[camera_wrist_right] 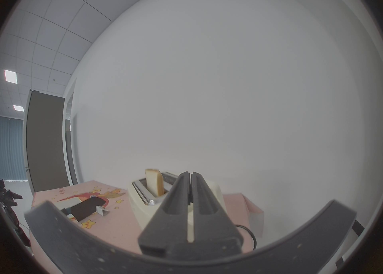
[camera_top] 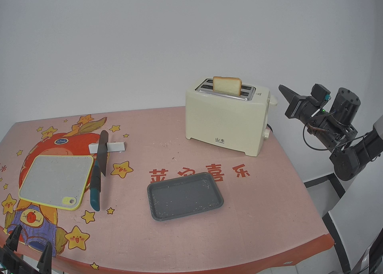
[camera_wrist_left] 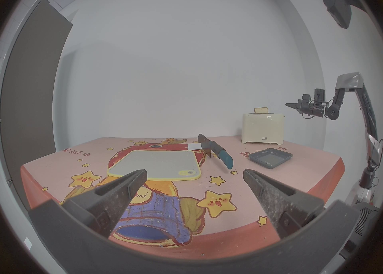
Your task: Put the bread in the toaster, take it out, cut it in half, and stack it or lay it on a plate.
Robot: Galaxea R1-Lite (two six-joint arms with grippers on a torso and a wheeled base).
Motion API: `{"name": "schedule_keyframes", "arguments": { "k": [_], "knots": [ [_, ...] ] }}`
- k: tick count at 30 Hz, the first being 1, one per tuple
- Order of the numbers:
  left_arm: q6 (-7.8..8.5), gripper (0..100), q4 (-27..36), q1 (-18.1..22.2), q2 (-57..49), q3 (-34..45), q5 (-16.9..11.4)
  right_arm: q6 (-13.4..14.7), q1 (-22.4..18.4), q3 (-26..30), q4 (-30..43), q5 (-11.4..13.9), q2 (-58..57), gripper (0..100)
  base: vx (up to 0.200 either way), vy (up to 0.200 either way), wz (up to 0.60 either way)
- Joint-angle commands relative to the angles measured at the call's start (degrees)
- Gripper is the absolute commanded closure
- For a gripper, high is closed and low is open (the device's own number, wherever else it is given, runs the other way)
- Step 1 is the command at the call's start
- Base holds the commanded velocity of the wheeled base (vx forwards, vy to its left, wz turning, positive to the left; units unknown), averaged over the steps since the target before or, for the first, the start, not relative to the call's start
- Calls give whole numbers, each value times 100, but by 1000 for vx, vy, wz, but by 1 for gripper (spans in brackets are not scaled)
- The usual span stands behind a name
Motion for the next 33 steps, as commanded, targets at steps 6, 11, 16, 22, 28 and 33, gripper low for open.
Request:
{"name": "schedule_keyframes", "arguments": {
  "k": [6, 11, 16, 22, 28, 33],
  "knots": [
    [0, 0, 2, 2, -2, 92, 1, -9, -35, -55, -11, 6, 474, 100, 0, 0, 0],
    [0, 0, 2, 2, -2, 92, 1, -9, -44, -55, -11, -3, 518, 100, 0, 0, 0],
    [0, 0, 2, 2, -2, 92, 1, -18, -44, -29, -11, -3, 580, 100, 0, 0, 0],
    [0, 0, 2, 2, -2, 92, 1, -27, -52, 41, -11, -3, 597, 100, 0, 0, 0],
    [0, 0, 2, 2, -2, 92, 1, -53, -52, 76, -2, -3, 703, 100, 0, 0, 0],
    [0, 0, 2, 2, -2, 92, 1, -79, -44, 155, -2, -3, 808, 100, 0, 0, 0]
  ]
}}
